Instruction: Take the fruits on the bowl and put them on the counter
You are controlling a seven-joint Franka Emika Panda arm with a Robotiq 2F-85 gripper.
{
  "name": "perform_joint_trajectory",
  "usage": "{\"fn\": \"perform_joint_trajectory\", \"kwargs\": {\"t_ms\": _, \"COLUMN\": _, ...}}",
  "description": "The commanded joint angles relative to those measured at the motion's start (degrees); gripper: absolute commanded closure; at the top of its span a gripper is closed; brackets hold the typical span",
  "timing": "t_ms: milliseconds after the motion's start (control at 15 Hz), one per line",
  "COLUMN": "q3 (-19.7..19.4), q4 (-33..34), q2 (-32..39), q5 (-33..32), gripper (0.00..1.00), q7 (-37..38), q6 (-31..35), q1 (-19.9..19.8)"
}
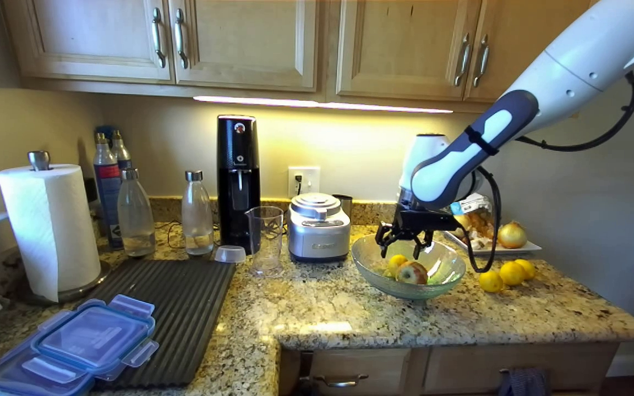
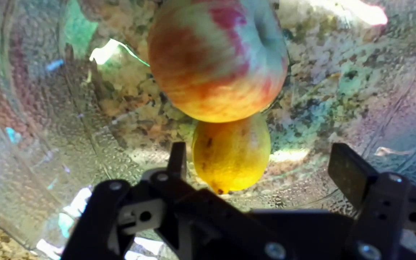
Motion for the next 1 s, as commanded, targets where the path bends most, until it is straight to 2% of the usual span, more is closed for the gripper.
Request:
{"fn": "perform_joint_trajectory", "kwargs": {"t_ms": 0, "q3": 0.95, "q4": 1.22, "q2": 1.93, "q5": 3.53, "gripper": 0.0, "q7": -5.86, "q6": 2.87, "q1": -1.78}}
{"fn": "perform_joint_trajectory", "kwargs": {"t_ms": 333, "q3": 1.63, "q4": 3.96, "q2": 4.91, "q5": 7.67, "gripper": 0.0, "q7": -10.4, "q6": 1.49, "q1": -3.01}}
{"fn": "perform_joint_trajectory", "kwargs": {"t_ms": 600, "q3": 1.47, "q4": 5.23, "q2": 6.92, "q5": 8.45, "gripper": 0.0, "q7": -12.52, "q6": 1.66, "q1": -2.87}}
{"fn": "perform_joint_trajectory", "kwargs": {"t_ms": 667, "q3": 1.44, "q4": 5.25, "q2": 7.01, "q5": 8.43, "gripper": 0.04, "q7": -12.94, "q6": 1.82, "q1": -2.83}}
{"fn": "perform_joint_trajectory", "kwargs": {"t_ms": 733, "q3": 1.07, "q4": 5.21, "q2": 7.0, "q5": 8.17, "gripper": 0.18, "q7": -12.92, "q6": 2.08, "q1": -2.53}}
{"fn": "perform_joint_trajectory", "kwargs": {"t_ms": 933, "q3": 0.58, "q4": 4.9, "q2": 6.59, "q5": 7.87, "gripper": 0.38, "q7": -12.85, "q6": 2.35, "q1": -2.18}}
